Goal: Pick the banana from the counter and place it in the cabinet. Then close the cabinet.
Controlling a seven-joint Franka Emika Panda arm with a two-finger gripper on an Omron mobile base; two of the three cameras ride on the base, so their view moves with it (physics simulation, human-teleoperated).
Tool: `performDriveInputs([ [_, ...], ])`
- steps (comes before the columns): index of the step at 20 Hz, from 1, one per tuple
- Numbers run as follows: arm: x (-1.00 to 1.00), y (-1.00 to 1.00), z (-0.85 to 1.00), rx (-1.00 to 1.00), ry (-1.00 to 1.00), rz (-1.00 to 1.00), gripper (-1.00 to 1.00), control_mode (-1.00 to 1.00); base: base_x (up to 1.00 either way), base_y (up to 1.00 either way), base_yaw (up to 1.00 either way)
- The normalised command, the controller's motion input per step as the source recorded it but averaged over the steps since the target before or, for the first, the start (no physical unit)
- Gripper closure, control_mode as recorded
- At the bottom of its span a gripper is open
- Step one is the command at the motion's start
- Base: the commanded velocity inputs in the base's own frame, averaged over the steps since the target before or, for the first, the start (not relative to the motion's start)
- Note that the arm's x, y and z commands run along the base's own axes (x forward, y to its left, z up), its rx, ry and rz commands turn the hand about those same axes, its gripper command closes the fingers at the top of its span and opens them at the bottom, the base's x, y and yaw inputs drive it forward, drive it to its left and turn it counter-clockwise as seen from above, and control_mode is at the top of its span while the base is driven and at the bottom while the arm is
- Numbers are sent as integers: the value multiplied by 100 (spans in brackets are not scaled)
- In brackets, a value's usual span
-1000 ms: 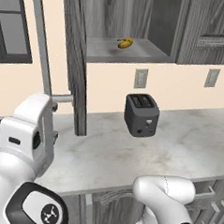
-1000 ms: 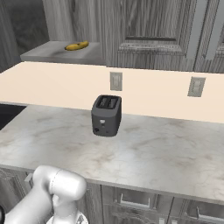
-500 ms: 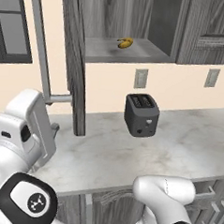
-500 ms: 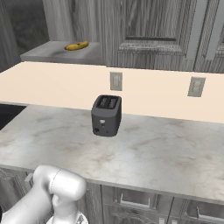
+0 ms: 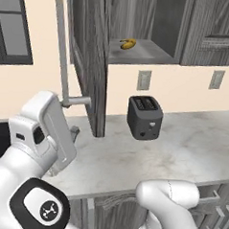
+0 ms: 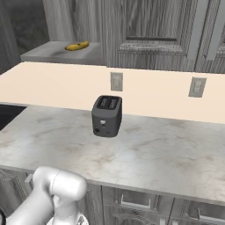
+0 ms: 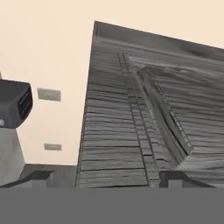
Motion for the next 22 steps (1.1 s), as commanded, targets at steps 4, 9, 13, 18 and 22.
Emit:
performDriveInputs([
  [4,0,-83,20,-8,7,-5,-100,-100,0,0,0],
  [9,15,-85,27,-8,9,-1,-100,-100,0,0,0],
  [13,40,-71,28,-9,1,0,-100,-100,0,0,0],
  [18,48,-82,17,-5,7,0,-100,-100,0,0,0],
  [22,64,-84,11,-4,9,0,-100,-100,0,0,0],
])
